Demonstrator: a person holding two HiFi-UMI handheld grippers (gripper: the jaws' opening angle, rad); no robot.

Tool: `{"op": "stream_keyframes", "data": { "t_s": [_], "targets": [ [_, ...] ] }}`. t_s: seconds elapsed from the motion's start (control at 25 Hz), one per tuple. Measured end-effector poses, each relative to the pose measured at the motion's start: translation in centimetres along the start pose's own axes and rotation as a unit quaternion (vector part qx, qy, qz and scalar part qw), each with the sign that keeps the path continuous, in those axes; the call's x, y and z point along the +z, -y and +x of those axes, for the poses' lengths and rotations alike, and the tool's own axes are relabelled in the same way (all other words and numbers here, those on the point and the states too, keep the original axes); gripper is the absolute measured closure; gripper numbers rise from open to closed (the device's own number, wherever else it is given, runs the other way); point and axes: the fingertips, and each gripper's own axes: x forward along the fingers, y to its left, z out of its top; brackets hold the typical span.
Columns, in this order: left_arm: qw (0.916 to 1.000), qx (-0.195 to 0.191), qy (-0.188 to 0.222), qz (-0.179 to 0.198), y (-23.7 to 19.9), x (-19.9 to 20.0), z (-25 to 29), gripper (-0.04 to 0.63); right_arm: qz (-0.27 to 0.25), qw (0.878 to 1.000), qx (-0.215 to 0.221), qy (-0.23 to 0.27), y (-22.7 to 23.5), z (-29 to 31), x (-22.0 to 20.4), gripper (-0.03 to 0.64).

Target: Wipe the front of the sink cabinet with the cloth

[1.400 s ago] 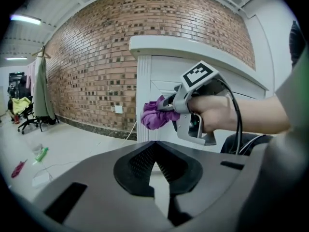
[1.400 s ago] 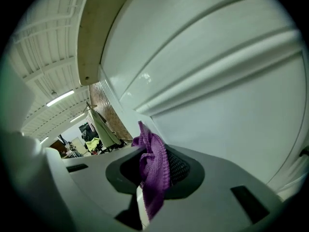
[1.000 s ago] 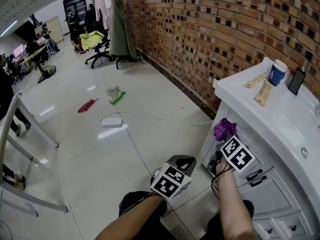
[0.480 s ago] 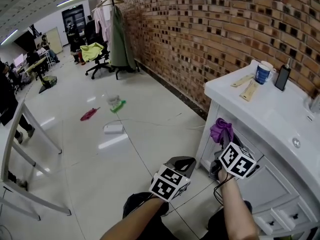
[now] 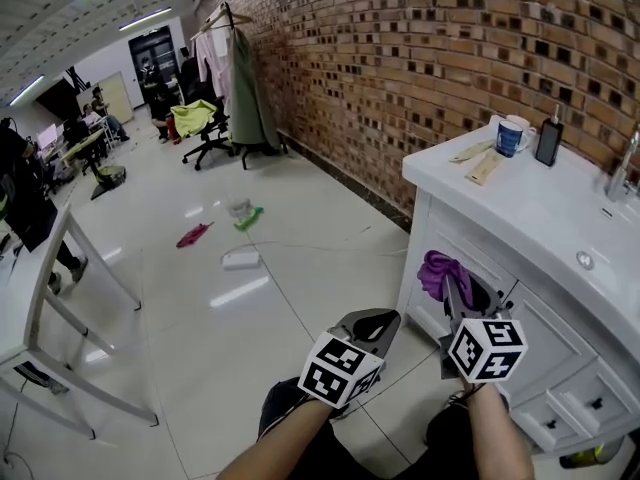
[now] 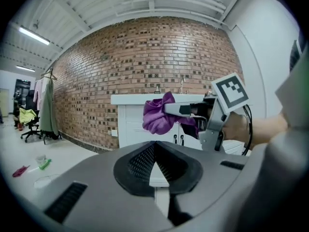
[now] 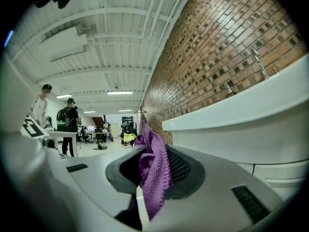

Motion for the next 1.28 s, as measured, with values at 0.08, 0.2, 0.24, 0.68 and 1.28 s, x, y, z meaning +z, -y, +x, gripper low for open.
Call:
{"op": "stream_keyframes", "data": {
  "t_s": [0.08,0.2,0.24,0.68,1.28],
  "targets": [
    [1.0000,-0.002,0.008,0.001,1.2,0.2,-1.2,0.591,-0.022,1.000,0.018,-0.001,-1.2,-2.0,0.2,0.537],
    [0.9997,-0.011,0.019,0.008,3.4,0.8,-2.7,0.591,-0.041,0.998,0.039,-0.001,-2.7,-4.8,0.4,0.536],
    [0.9996,-0.015,0.023,0.011,4.2,1.0,-3.1,0.591,-0.045,0.998,0.045,-0.001,-3.2,-5.6,0.5,0.537],
    [0.9966,-0.049,0.065,-0.010,10.1,2.6,-6.8,0.591,-0.075,0.994,0.082,-0.008,-5.5,-14.2,1.3,0.537],
    [0.9955,-0.065,0.066,0.020,15.4,2.9,-6.8,0.591,-0.050,0.995,0.087,0.009,-4.5,-19.7,0.4,0.537]
  ]
}}
